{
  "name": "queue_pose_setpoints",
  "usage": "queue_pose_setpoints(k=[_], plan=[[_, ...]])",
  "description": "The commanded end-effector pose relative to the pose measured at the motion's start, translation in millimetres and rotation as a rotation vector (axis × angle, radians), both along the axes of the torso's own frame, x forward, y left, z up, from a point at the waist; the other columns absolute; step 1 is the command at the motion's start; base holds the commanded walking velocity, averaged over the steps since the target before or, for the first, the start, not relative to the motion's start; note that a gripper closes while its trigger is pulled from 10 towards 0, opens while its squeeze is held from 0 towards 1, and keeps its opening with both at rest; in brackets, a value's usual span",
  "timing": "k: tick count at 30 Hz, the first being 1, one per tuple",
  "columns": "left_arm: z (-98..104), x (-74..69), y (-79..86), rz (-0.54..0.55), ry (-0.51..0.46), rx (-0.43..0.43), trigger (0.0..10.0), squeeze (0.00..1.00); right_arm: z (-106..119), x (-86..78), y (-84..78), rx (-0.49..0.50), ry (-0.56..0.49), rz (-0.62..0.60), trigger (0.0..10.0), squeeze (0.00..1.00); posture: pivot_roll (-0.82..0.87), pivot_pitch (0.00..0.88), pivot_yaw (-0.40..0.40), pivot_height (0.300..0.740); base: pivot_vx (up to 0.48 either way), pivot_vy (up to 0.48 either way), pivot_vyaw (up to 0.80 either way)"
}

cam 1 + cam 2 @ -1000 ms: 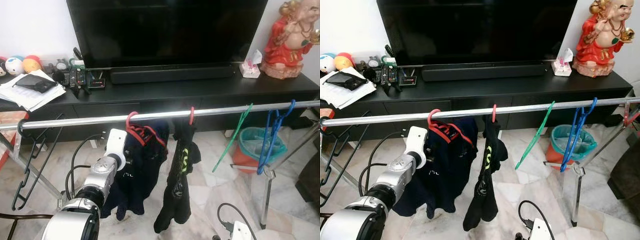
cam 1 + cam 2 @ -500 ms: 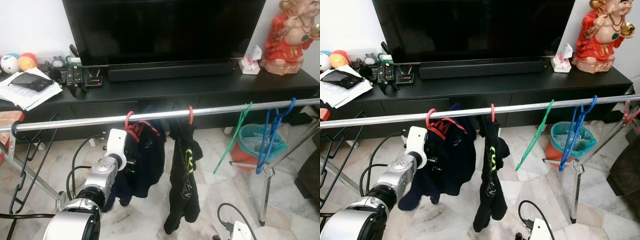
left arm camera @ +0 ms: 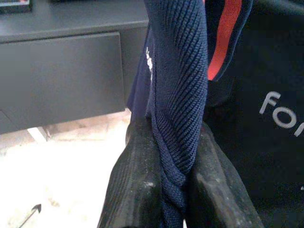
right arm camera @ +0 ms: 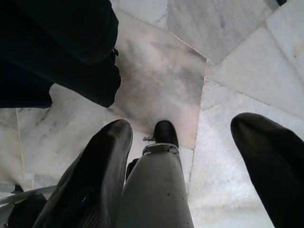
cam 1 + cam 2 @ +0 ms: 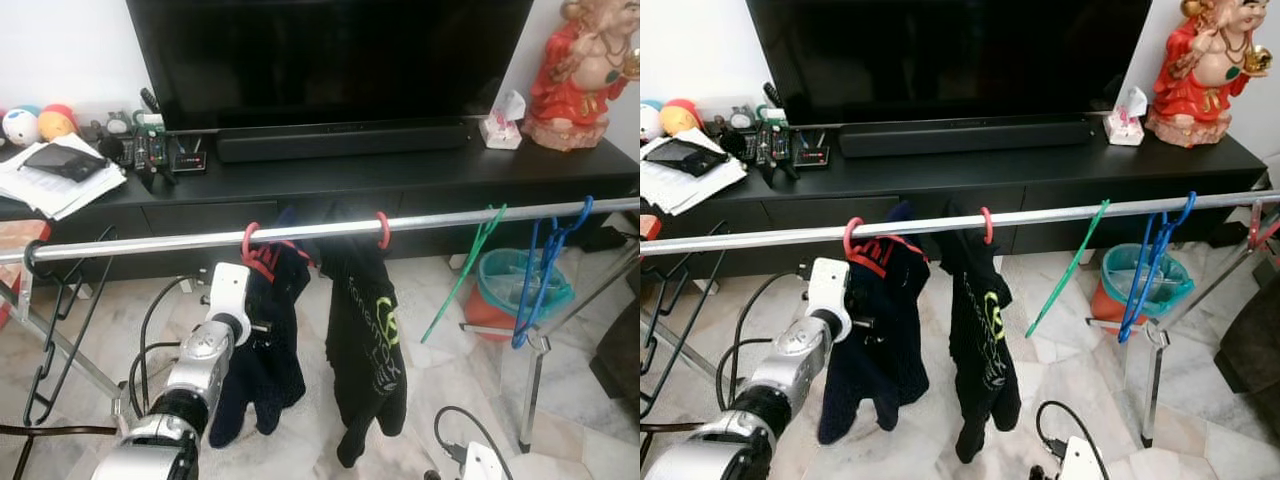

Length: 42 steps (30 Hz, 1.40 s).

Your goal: Hang hanger

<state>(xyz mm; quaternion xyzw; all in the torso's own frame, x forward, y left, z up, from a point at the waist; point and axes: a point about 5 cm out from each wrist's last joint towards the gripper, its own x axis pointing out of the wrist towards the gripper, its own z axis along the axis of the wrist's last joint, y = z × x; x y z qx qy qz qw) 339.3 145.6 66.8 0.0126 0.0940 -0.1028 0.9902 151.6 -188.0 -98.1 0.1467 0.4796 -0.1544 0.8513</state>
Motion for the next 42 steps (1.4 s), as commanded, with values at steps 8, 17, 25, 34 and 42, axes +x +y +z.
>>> queue_pose_setpoints(k=[8, 17, 25, 34, 42], plan=[[14, -1.0, -1.5, -0.017, -0.102, -0.012, 10.0, 0.00, -1, -2.3, 0.7, 0.000, 0.010, 0.014, 10.0, 0.00, 0.27, 0.000, -0.033, 0.736, 0.000, 0.000, 0.00], [12, -4.1, -7.0, -0.037, -0.099, -0.009, 10.0, 0.00, -2, -4.6, 1.1, 0.001, 0.016, 0.005, 10.0, 0.00, 0.25, 0.000, -0.028, 0.736, 0.000, 0.000, 0.00], [12, -5.8, -11.6, -0.043, -0.104, -0.018, 10.0, 0.00, -2, -4.9, 0.6, -0.002, 0.020, 0.014, 10.0, 0.00, 0.28, 0.000, -0.038, 0.736, 0.000, 0.000, 0.00], [12, -8.0, -12.9, -0.029, -0.111, -0.032, 10.0, 0.00, -1, -2.3, -2.6, -0.009, 0.007, -0.002, 10.0, 0.00, 0.22, 0.000, -0.041, 0.736, 0.000, 0.000, 0.00], [15, -6.2, -11.0, -0.018, -0.123, -0.037, 10.0, 0.00, 0, -1.6, -3.6, -0.013, 0.003, -0.002, 10.0, 0.00, 0.20, 0.000, -0.040, 0.736, 0.000, 0.000, 0.00]])
